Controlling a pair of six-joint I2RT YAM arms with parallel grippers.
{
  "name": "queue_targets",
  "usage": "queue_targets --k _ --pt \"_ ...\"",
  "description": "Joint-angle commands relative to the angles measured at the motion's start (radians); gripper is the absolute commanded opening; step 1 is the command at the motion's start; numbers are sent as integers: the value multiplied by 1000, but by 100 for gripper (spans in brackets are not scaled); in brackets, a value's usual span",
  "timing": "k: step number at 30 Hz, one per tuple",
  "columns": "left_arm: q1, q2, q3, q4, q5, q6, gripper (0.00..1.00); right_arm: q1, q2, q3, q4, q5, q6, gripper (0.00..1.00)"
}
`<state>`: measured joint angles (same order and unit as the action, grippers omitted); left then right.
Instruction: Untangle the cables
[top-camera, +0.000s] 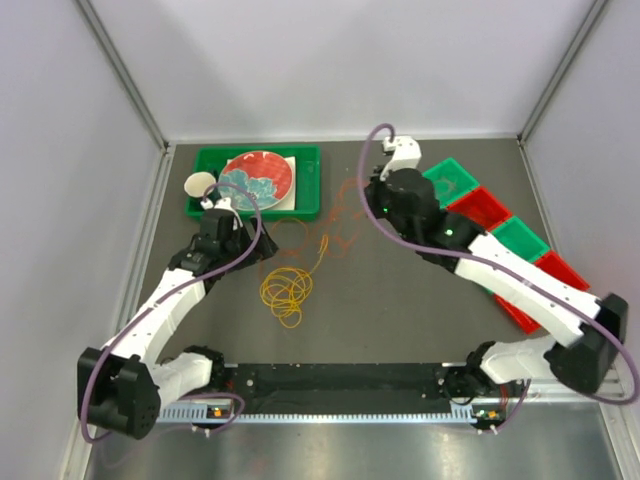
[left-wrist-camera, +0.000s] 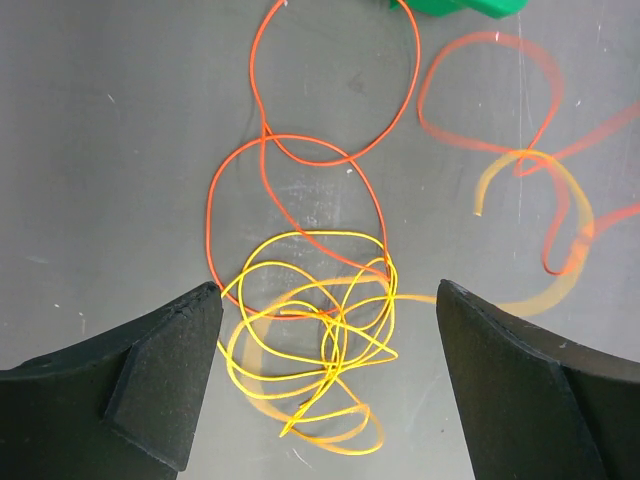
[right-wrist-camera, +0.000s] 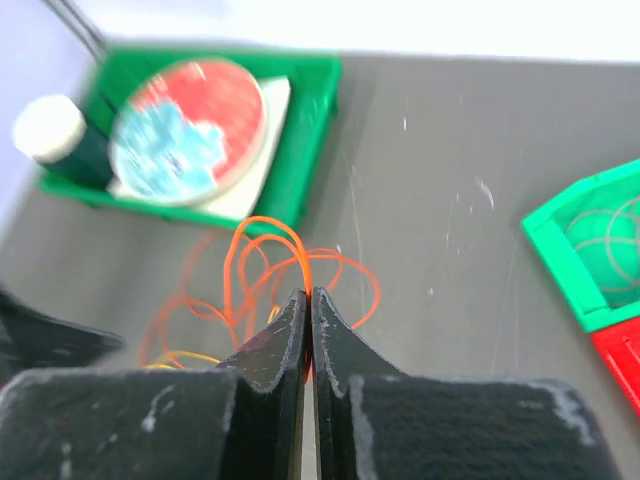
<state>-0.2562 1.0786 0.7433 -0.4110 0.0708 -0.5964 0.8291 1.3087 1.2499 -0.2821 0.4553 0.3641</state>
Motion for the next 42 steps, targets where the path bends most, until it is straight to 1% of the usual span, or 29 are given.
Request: queue_targets --k 1,8,10,16,18,23,25,28,30,31,32,34,35,38,39,40,41,42 --pt "5 10 -13 69 41 -2 91 13 -87 -29 23 43 24 0" --pt "5 27 -18 90 76 -11 91 11 -215 -37 -6 134 -5 0" --pt "5 35 -22 103 96 -17 91 11 -212 -44 -34 160 -33 0" --pt "5 72 -28 121 147 -20 90 11 -144 -148 -78 224 -44 0" --pt "5 81 -30 124 165 -22 90 11 -91 -188 -94 232 -36 0" --pt "5 95 -47 152 204 -19 90 7 17 -222 -100 195 -14 0" --pt "3 107 -58 193 283 -23 90 5 46 -214 -103 189 6 0" --pt "-34 136 -85 261 388 -11 89 2 41 -208 -95 175 22 0" --pt "-116 164 -70 258 367 23 89 -17 32 -195 -100 163 38 0" --pt "-152 175 -58 245 321 61 89 -30 27 -191 -109 148 47 0" --pt "-220 197 -45 221 301 81 88 -50 12 -191 -109 99 70 0" --pt "-274 216 -13 212 267 136 87 -102 -6 -202 -95 44 88 0" --pt "-310 227 -9 236 245 151 86 -117 -25 -214 -92 -2 107 0" --pt "-348 248 -21 293 222 216 81 -168 -42 -230 -85 -73 136 0" --pt "-356 256 -21 308 202 236 77 -174 -48 -233 -86 -81 139 0" --pt "-367 262 -16 305 172 272 77 -180 -51 -231 -89 -84 139 0" --pt "-388 280 -12 307 112 293 76 -185 -55 -233 -94 -89 142 0" --pt "-397 291 -2 307 92 311 72 -188 -61 -234 -94 -90 142 0"
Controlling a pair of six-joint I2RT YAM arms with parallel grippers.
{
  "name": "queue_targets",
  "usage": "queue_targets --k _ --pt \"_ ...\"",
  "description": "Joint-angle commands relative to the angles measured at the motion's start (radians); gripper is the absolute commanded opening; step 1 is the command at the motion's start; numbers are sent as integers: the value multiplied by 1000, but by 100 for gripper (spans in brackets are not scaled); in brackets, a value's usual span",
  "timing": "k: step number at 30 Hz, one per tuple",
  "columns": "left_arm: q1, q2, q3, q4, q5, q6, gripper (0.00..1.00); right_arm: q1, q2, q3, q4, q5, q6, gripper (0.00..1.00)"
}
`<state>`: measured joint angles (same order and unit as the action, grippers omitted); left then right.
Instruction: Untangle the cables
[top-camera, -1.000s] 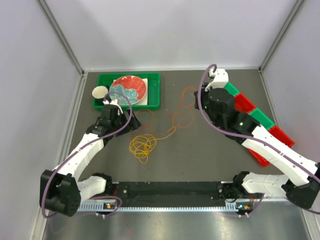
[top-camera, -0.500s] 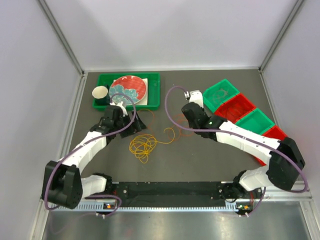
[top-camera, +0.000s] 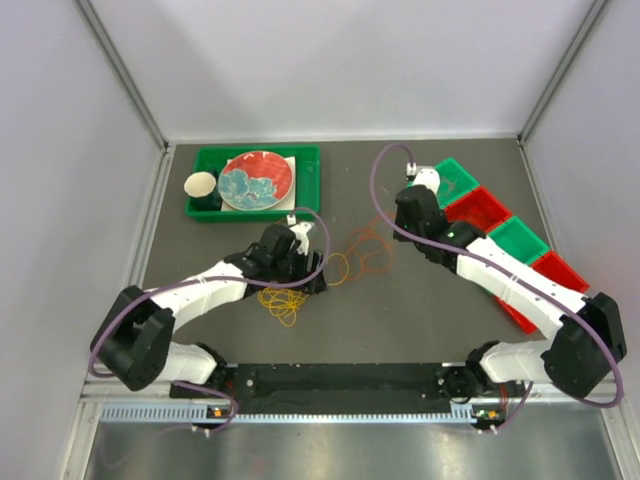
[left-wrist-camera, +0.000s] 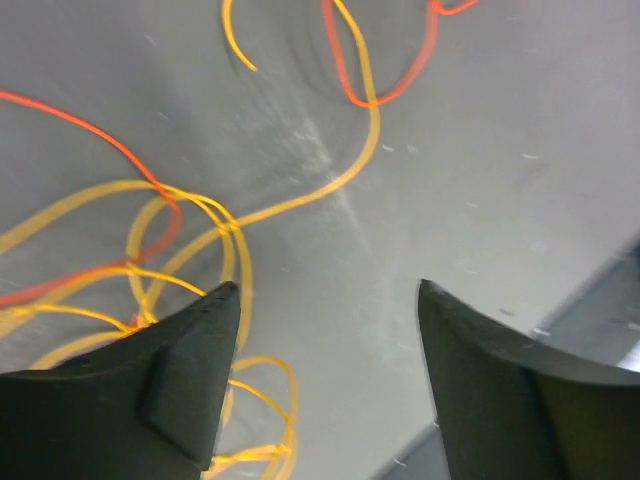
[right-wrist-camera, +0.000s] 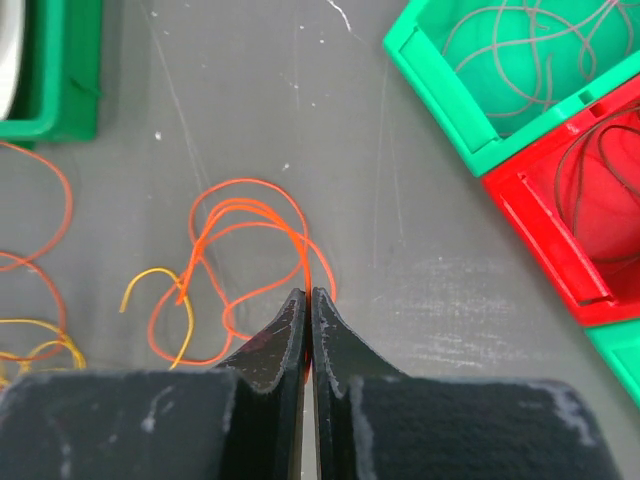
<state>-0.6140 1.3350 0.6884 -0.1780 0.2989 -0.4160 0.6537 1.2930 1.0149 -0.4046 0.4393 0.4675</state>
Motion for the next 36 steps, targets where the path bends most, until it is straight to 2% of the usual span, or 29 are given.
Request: queue_targets --k 1,3,8,17,20,23,26,27,30,36 --pt "-50 46 57 80 -159 149 70 -14 -47 -1 29 -79 40 0" --pt "-93 82 78 92 -210 184 64 -23 -50 -6 29 -91 45 0" --pt "-205 148 114 117 -339 290 63 -26 -50 -9 26 -100 51 0" --pt "-240 228 115 170 -383 289 60 -28 -75 -19 20 -90 48 0" --pt "-242 253 125 198 -394 279 55 -29 -78 -22 16 -90 49 0" --pt "-242 266 128 210 -397 284 46 -32 -87 -25 18 -91 49 0" --pt "-242 273 158 183 -356 299 6 -39 -90 -24 16 -86 48 0" --pt "-242 273 169 129 -350 301 0 -42 -93 -24 16 -86 46 0" --pt "-242 244 192 74 -336 290 0 -55 -96 -21 16 -80 42 0" --pt "-211 54 181 -63 -305 246 0 -100 -90 -6 20 -86 30 0"
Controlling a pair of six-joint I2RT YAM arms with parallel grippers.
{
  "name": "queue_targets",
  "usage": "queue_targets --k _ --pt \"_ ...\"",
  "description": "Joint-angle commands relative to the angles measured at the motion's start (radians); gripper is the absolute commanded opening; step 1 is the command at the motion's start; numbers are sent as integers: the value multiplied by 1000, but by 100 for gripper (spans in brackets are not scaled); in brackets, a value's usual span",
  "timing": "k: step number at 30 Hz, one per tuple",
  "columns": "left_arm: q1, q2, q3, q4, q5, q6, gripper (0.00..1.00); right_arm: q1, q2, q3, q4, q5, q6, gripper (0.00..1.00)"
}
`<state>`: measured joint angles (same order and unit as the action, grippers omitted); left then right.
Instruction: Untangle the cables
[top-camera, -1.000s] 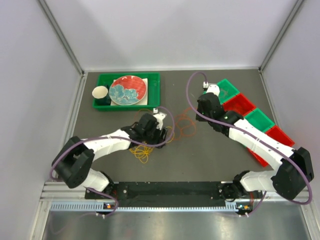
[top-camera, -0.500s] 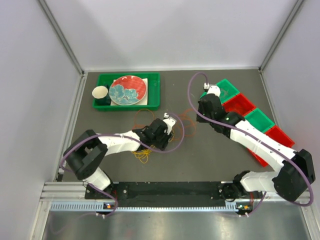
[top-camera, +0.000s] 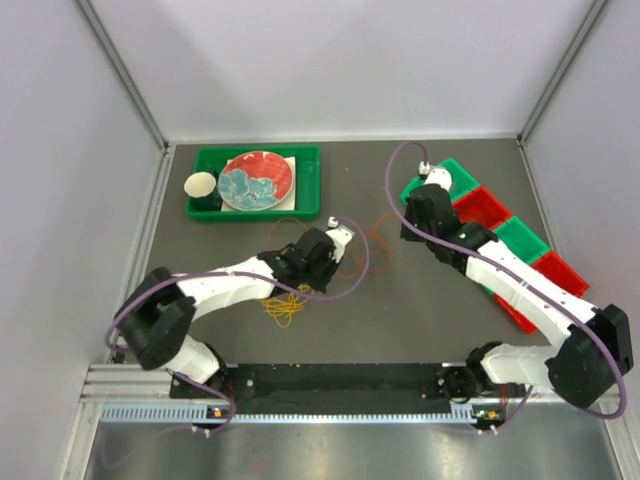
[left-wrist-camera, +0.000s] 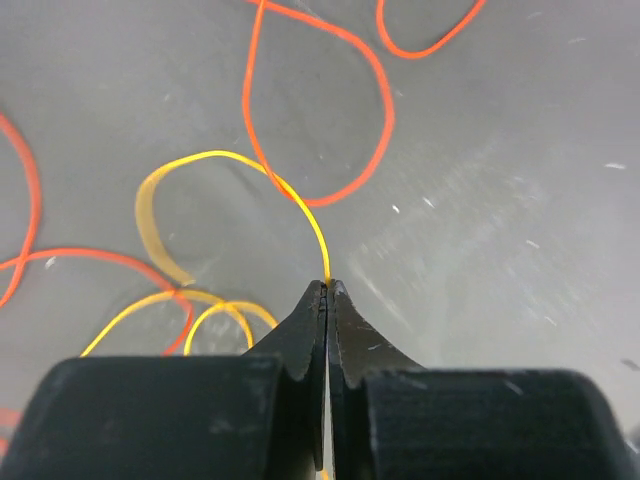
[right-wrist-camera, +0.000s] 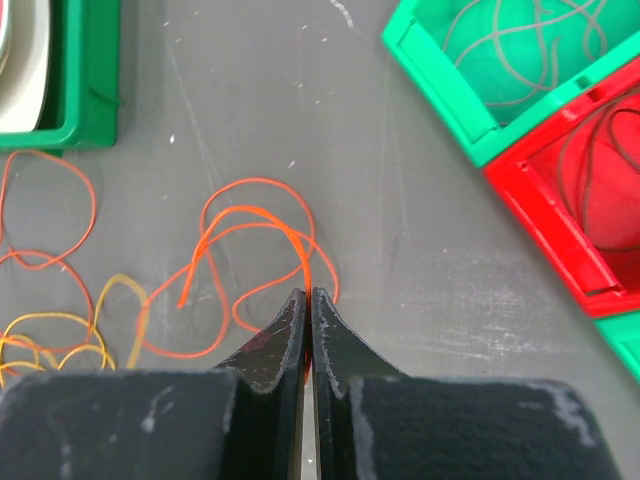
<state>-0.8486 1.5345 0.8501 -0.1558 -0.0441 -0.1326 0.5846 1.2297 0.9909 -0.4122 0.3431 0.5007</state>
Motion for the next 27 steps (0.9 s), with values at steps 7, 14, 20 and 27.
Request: queue_targets --k 7,14,20,27 --pt "124 -465 -100 25 283 -119 0 -140 56 -4 73 -75 12 0" --pt "273 -543 -43 30 455 -218 0 -189 145 -28 76 -78 22 0" --pt "410 -631 -89 183 532 -356 0 -200 126 -40 67 -55 9 0" --pt "500 -715 -163 288 458 -452 0 -206 128 -70 75 -29 4 0"
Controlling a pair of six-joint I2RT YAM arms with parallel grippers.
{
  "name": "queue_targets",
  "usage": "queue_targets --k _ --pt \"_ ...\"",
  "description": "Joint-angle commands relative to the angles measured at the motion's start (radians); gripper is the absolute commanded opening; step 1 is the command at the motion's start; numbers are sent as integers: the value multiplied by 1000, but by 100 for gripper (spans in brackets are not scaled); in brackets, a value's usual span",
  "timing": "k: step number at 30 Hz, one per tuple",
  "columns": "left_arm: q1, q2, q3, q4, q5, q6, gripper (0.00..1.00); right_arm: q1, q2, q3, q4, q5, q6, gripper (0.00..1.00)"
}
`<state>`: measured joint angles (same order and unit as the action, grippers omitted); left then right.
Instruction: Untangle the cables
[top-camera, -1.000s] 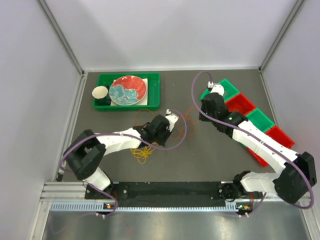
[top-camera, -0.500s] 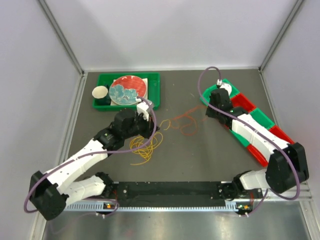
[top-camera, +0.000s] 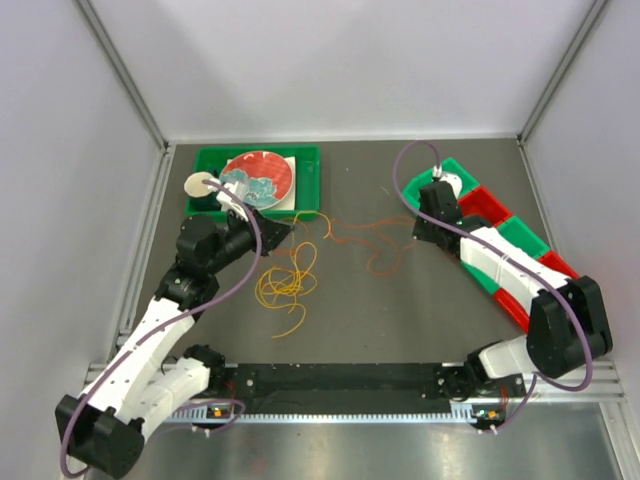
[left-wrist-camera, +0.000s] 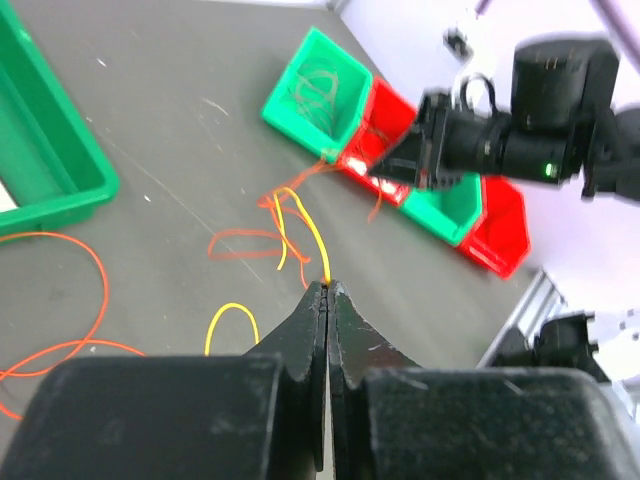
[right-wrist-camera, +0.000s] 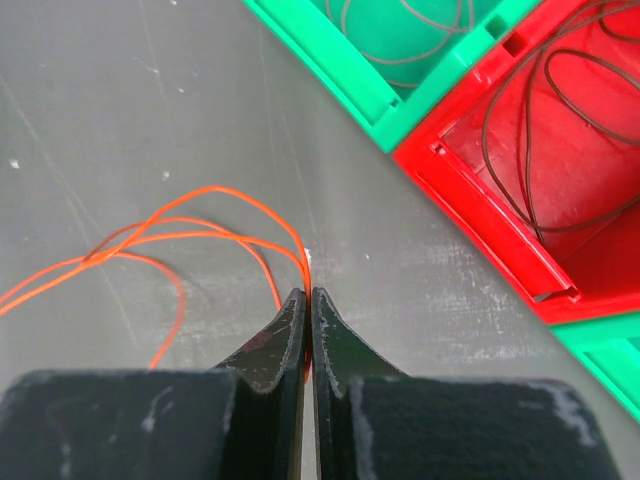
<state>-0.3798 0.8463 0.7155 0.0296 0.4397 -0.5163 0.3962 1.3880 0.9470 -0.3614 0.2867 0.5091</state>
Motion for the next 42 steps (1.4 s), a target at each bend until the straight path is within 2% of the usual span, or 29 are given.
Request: queue_targets --k 1,7,14,19,22,26,31,32,35,38,42 --pt "42 -30 -33 110 -25 -80 0 -19 -32 -31 27 28 -4 0" --pt "96 -69 -82 107 -90 -105 0 -22 -38 -71 44 26 14 0" --pt "199 -125 -165 118 -173 -194 0 -22 -130 -103 35 74 5 0" --pt "222 -90 -215 110 -228 -235 0 -22 -176 -116 44 23 -12 0" --pt "232 -55 -263 188 -167 -267 0 -22 -188 -113 39 14 -27 0" --pt "229 68 -229 193 -27 -231 0 12 -176 -93 52 -107 -40 0" --pt "213 132 -217 184 4 -215 0 138 -48 -34 4 -14 -73 1" --pt "213 132 -215 178 7 -215 0 144 -18 -8 -8 3 -76 29" --pt "213 122 -203 135 4 -189 0 159 43 -4 -17 -7 -73 73" --pt "205 126 -165 83 8 -123 0 162 77 -16 1 -61 -73 81" --pt "203 135 -145 39 -6 -85 0 182 127 -10 13 -72 -77 81"
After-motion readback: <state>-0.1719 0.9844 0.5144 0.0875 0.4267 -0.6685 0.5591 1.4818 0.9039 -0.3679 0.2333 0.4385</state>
